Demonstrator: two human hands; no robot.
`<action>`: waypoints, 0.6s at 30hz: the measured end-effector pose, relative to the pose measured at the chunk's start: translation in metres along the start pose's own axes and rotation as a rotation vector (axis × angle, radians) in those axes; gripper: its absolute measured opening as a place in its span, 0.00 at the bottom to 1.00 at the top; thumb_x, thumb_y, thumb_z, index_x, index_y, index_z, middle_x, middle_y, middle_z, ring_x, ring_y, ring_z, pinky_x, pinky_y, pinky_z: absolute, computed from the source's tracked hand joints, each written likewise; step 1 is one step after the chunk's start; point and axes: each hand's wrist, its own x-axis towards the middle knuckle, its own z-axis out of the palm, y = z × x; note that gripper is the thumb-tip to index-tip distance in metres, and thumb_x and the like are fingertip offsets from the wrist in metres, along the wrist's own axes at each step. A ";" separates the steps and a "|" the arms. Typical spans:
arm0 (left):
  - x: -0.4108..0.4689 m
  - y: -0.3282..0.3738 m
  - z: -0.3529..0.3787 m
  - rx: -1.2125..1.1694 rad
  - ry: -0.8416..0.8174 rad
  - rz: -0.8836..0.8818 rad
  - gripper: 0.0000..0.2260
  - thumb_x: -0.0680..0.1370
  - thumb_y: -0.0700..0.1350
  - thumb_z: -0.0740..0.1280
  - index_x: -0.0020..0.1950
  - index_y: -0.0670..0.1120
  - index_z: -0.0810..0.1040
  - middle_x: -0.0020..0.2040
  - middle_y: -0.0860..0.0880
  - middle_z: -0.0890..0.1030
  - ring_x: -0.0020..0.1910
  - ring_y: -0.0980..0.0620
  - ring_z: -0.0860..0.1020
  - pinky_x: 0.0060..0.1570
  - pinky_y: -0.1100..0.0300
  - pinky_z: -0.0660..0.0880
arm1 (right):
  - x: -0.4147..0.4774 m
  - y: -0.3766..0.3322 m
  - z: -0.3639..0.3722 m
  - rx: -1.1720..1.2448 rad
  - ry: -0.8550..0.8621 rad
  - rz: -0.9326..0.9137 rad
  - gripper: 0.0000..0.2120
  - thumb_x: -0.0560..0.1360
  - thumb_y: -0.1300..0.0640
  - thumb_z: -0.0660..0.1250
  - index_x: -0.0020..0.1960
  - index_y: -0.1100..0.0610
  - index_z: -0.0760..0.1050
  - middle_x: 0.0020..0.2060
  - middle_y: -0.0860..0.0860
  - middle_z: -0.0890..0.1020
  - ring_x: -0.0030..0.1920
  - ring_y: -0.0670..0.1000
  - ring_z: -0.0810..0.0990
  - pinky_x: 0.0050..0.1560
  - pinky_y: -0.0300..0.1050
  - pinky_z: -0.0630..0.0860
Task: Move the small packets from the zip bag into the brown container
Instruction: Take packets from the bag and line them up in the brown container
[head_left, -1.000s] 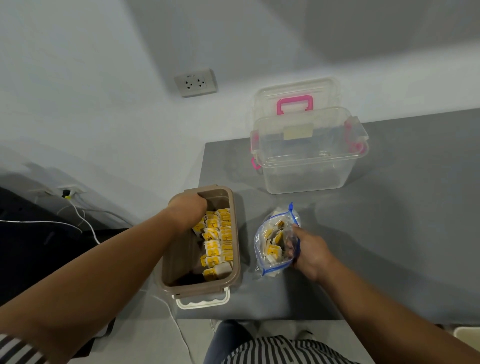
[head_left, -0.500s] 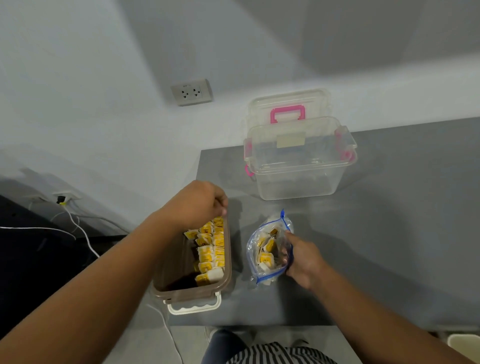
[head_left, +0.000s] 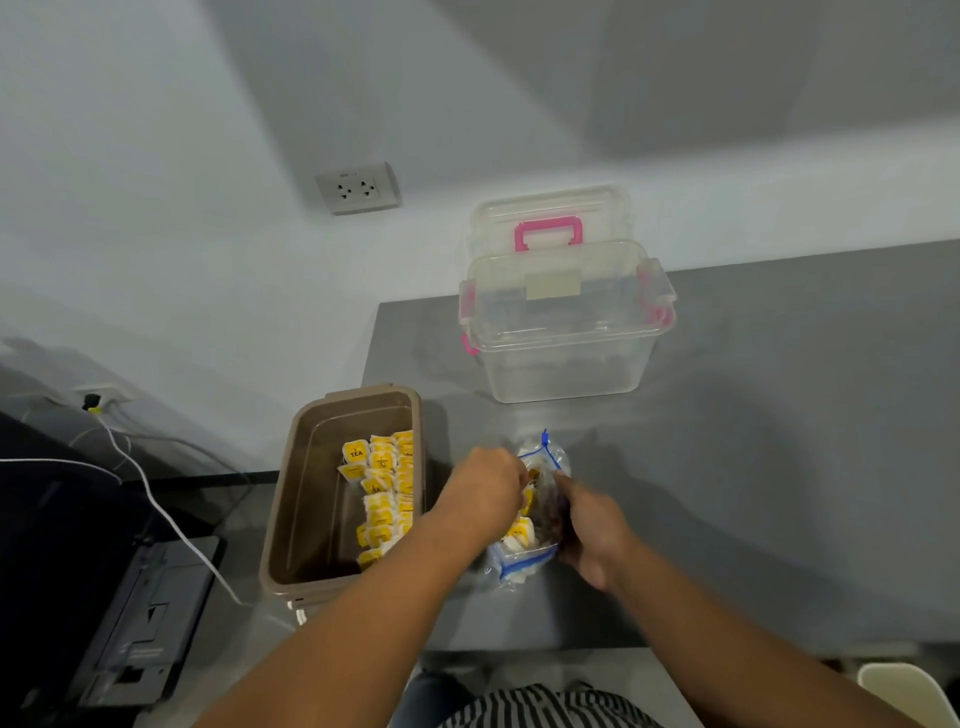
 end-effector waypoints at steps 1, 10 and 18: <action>0.001 0.002 0.004 0.018 -0.007 -0.009 0.11 0.79 0.43 0.67 0.60 0.50 0.83 0.54 0.46 0.84 0.51 0.46 0.82 0.54 0.54 0.80 | -0.001 0.000 -0.001 -0.005 -0.004 -0.002 0.15 0.83 0.50 0.62 0.58 0.58 0.82 0.47 0.56 0.88 0.50 0.58 0.87 0.57 0.59 0.82; 0.001 0.003 0.022 -0.068 0.042 -0.126 0.09 0.79 0.49 0.66 0.52 0.47 0.84 0.47 0.48 0.85 0.44 0.49 0.83 0.49 0.55 0.81 | 0.009 0.009 -0.011 0.024 -0.090 -0.037 0.17 0.84 0.50 0.62 0.61 0.62 0.80 0.52 0.59 0.86 0.52 0.59 0.85 0.61 0.63 0.79; -0.008 -0.001 0.016 -0.458 0.210 -0.182 0.02 0.73 0.43 0.72 0.41 0.48 0.84 0.38 0.52 0.84 0.39 0.53 0.82 0.47 0.54 0.81 | 0.018 0.008 -0.017 0.123 -0.187 -0.042 0.15 0.85 0.55 0.59 0.43 0.59 0.75 0.27 0.52 0.80 0.25 0.47 0.78 0.31 0.42 0.75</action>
